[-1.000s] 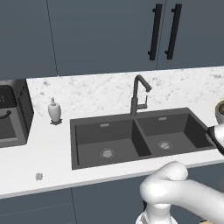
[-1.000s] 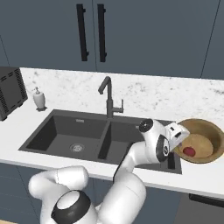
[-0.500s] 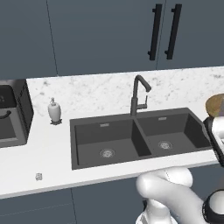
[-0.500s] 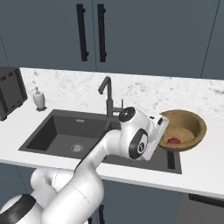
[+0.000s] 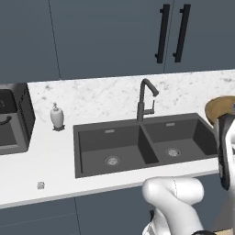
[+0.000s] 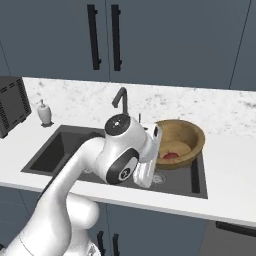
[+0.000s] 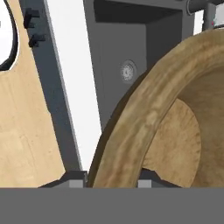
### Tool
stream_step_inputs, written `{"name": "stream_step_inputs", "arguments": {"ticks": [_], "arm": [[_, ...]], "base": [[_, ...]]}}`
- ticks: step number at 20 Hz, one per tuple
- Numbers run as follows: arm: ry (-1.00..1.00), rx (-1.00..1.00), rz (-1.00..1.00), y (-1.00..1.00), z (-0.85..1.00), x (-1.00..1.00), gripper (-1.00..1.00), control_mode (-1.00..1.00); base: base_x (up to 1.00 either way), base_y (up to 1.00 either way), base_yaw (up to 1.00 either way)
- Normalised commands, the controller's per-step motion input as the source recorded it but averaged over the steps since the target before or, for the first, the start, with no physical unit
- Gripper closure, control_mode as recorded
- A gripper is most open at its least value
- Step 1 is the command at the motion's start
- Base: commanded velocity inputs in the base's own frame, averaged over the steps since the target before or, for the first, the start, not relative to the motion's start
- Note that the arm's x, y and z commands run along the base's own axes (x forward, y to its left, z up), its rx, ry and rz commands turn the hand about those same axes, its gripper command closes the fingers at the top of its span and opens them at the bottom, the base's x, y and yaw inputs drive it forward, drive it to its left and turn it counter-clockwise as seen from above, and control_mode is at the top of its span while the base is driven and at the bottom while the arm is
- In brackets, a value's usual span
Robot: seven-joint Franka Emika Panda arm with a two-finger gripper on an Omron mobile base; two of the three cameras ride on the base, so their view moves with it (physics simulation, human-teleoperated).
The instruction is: Pick the tomato from the sink and place it in the bowl. Then pick the bowl and place it in the microwave. Then close the microwave door and press the start button.
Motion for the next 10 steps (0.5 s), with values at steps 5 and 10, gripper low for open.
{"name": "stream_step_inputs", "arguments": {"ticks": [5, 10], "arm": [[0.01, 0.00, 0.15, 0.75, 0.57, -0.60, 1.00, -1.00], [0.03, 0.04, 0.06, 0.86, 0.51, -0.51, 1.00, -1.00]], "base": [[0.00, 0.00, 0.00], [0.00, 0.00, 0.00]]}}
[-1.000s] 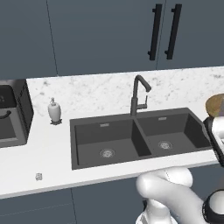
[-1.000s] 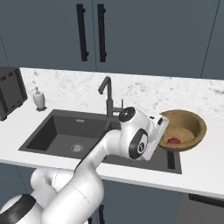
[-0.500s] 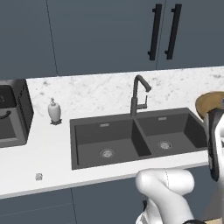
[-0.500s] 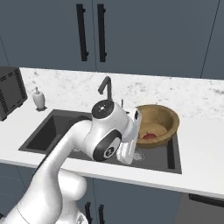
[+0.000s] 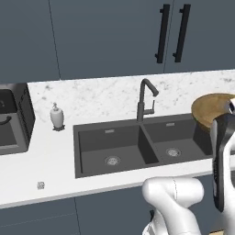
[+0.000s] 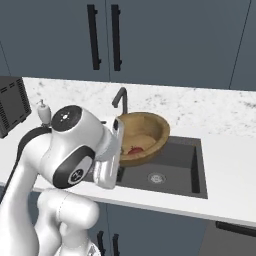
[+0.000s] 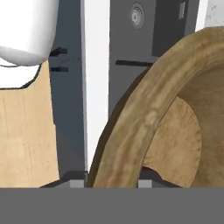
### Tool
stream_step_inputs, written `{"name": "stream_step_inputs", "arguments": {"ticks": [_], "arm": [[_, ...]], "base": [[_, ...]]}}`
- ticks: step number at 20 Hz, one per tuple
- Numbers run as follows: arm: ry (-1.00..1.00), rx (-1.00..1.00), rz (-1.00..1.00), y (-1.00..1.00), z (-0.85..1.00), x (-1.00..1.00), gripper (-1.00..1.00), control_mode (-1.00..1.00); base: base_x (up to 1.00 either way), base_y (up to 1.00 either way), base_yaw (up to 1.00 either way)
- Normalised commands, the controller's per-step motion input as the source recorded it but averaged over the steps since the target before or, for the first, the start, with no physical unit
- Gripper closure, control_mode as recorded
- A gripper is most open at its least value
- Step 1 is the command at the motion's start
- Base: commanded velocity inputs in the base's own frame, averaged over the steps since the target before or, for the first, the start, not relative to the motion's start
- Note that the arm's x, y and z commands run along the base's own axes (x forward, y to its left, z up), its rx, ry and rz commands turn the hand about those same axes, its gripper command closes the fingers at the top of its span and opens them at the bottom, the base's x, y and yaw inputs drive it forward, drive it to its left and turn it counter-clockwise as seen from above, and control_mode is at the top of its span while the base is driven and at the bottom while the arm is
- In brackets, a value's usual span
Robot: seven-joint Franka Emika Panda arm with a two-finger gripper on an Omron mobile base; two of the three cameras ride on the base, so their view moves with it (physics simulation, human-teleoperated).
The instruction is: Pick the tomato from the sink and place it in the bowl. Then pick the bowl and place it in the microwave. Then close the microwave door and press the start button.
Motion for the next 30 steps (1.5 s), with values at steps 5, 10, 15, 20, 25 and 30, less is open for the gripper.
{"name": "stream_step_inputs", "arguments": {"ticks": [5, 10, 15, 20, 25, 30], "arm": [[0.07, 0.06, 0.06, 0.88, 0.70, -0.49, 1.00, -1.00], [0.08, 0.17, 0.02, 0.70, 0.52, -0.54, 1.00, -1.00], [-0.03, 0.18, 0.02, 0.36, 0.10, -0.48, 1.00, -1.00], [-0.30, -0.03, 0.00, 0.23, 0.24, -0.27, 1.00, -1.00], [-0.32, -0.09, 0.00, 0.17, 0.34, -0.27, 1.00, -1.00], [-0.05, -0.02, 0.00, 0.00, 0.07, -0.09, 1.00, 1.00]], "base": [[0.00, 0.00, 0.00], [0.00, 0.00, 0.00], [0.00, 0.00, 0.00], [0.00, 0.00, 0.00], [0.00, 0.00, 0.00], [-0.35, -0.06, 0.00]]}}
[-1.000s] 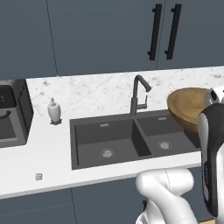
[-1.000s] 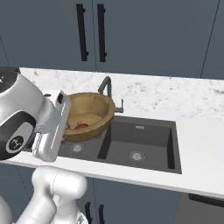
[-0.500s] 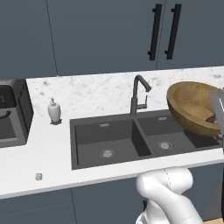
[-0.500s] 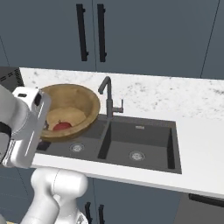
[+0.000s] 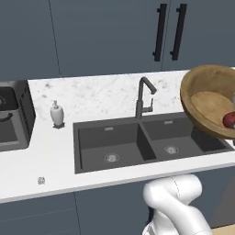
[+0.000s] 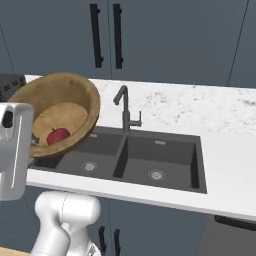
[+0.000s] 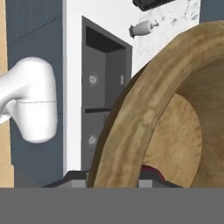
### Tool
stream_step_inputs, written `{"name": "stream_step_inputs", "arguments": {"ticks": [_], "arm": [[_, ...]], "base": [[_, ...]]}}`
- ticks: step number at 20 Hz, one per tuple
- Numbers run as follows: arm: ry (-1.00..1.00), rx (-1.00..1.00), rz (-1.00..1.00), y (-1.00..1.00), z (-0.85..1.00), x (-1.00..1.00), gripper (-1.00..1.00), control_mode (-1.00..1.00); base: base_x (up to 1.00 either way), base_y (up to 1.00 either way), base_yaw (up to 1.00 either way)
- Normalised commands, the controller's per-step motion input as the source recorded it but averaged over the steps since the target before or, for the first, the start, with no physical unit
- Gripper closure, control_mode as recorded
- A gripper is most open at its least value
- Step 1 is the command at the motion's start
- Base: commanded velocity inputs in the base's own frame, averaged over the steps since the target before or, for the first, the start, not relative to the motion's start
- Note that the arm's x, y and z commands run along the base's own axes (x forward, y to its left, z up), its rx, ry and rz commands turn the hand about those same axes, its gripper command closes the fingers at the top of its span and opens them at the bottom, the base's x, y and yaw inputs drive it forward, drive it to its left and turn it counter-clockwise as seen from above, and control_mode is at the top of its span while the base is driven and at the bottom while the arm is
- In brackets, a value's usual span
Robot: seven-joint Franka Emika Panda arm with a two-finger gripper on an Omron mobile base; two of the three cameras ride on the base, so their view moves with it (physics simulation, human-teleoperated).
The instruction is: Pick the tomato from the sink and place it in the bowl. Then pick the bowl and place it in the microwave. Then close the microwave door and press the start button.
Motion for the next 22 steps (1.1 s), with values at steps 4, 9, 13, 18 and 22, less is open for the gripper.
{"name": "stream_step_inputs", "arguments": {"ticks": [4, 9, 13, 18, 22], "arm": [[0.00, 0.00, 0.00, 0.00, 0.00, 0.00, 1.00, 1.00], [0.00, 0.00, 0.00, 0.00, 0.00, 0.00, 1.00, 1.00], [0.00, 0.00, 0.00, 0.00, 0.00, 0.00, 1.00, 1.00], [0.00, 0.00, 0.00, 0.00, 0.00, 0.00, 1.00, 1.00], [0.00, 0.00, 0.00, 0.00, 0.00, 0.00, 1.00, 1.00]], "base": [[-0.32, -0.48, 0.00], [-0.27, -0.94, 0.00], [-0.08, -0.67, -0.56], [0.00, 0.00, -1.00], [0.00, 0.00, -1.00]]}}
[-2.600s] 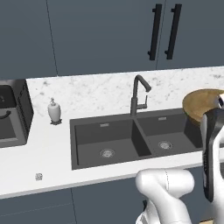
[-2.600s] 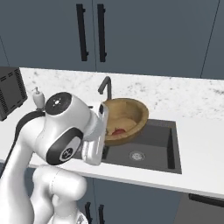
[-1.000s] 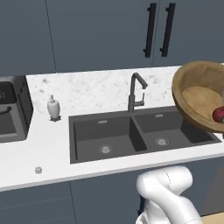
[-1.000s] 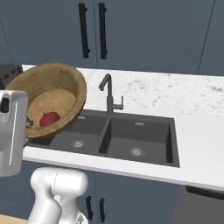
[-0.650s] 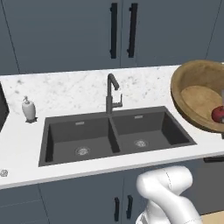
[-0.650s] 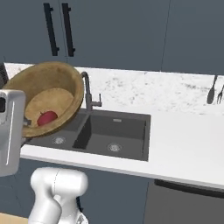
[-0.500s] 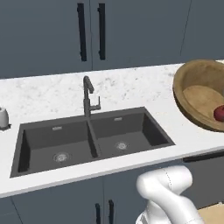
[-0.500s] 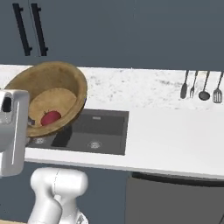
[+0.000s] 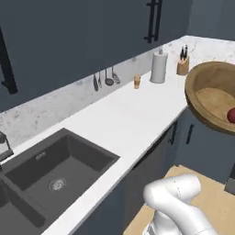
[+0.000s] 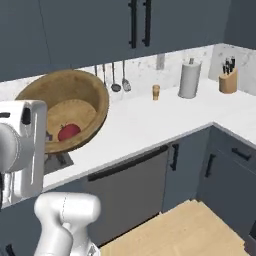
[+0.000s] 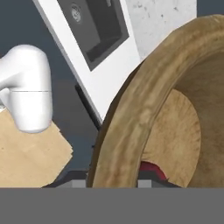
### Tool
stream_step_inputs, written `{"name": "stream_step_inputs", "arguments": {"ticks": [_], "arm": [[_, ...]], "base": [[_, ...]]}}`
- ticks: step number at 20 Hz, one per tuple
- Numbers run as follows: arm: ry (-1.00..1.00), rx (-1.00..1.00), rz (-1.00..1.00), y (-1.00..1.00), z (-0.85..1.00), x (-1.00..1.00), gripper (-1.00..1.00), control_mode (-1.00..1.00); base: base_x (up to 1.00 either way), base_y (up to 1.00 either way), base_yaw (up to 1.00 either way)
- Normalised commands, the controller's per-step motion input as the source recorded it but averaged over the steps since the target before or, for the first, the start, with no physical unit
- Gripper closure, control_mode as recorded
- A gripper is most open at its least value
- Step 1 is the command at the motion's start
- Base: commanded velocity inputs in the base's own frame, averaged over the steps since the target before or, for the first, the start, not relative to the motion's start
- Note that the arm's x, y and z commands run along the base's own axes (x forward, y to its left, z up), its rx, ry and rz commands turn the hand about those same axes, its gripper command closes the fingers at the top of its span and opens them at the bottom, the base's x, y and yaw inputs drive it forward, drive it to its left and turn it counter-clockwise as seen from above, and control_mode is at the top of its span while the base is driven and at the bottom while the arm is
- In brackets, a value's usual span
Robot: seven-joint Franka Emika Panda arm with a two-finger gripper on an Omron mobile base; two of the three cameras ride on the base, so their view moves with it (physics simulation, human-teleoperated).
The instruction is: Pick the tomato from the sink and place it in the bowl. Then pick the bowl and place it in the microwave. Then close the microwave door and press the start button.
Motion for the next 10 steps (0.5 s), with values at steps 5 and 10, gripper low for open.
{"name": "stream_step_inputs", "arguments": {"ticks": [5, 10], "arm": [[0.00, 0.00, 0.00, 0.00, 0.00, 0.00, 1.00, 1.00], [0.00, 0.00, 0.00, 0.00, 0.00, 0.00, 1.00, 1.00]], "base": [[0.00, 0.00, -1.00], [0.00, 0.00, -1.00]]}}
